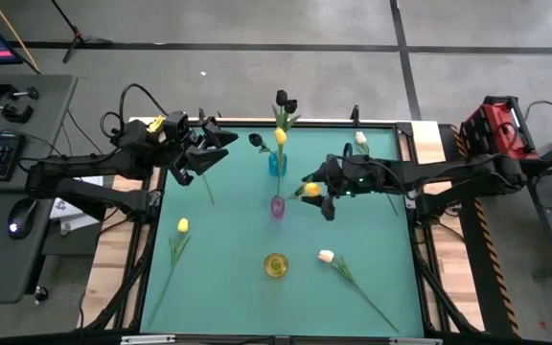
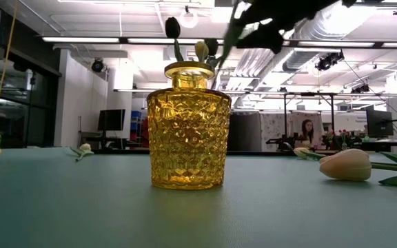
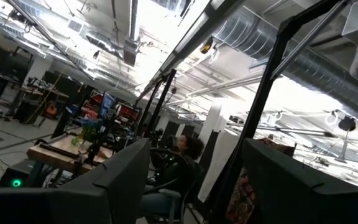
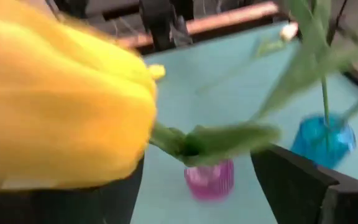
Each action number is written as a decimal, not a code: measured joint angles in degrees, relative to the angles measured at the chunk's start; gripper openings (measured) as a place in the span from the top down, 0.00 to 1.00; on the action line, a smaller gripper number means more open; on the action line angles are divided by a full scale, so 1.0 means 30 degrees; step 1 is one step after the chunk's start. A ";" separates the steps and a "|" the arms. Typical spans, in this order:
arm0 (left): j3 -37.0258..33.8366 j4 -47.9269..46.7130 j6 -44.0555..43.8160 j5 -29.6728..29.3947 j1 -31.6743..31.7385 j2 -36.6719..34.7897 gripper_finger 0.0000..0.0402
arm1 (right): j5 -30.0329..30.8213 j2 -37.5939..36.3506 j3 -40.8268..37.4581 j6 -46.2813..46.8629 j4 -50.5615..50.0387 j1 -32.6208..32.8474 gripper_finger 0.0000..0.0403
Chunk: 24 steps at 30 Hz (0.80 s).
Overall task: Sort flowers into vase by color
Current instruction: Put the top yellow tulip into the violet vase, then put the yellow tulip into the violet vase
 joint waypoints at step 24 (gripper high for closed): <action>0.0000 -0.0570 0.0276 0.0015 0.0000 0.0000 0.39 | -0.6343 -0.3190 0.0000 0.6041 -1.0863 0.0807 0.27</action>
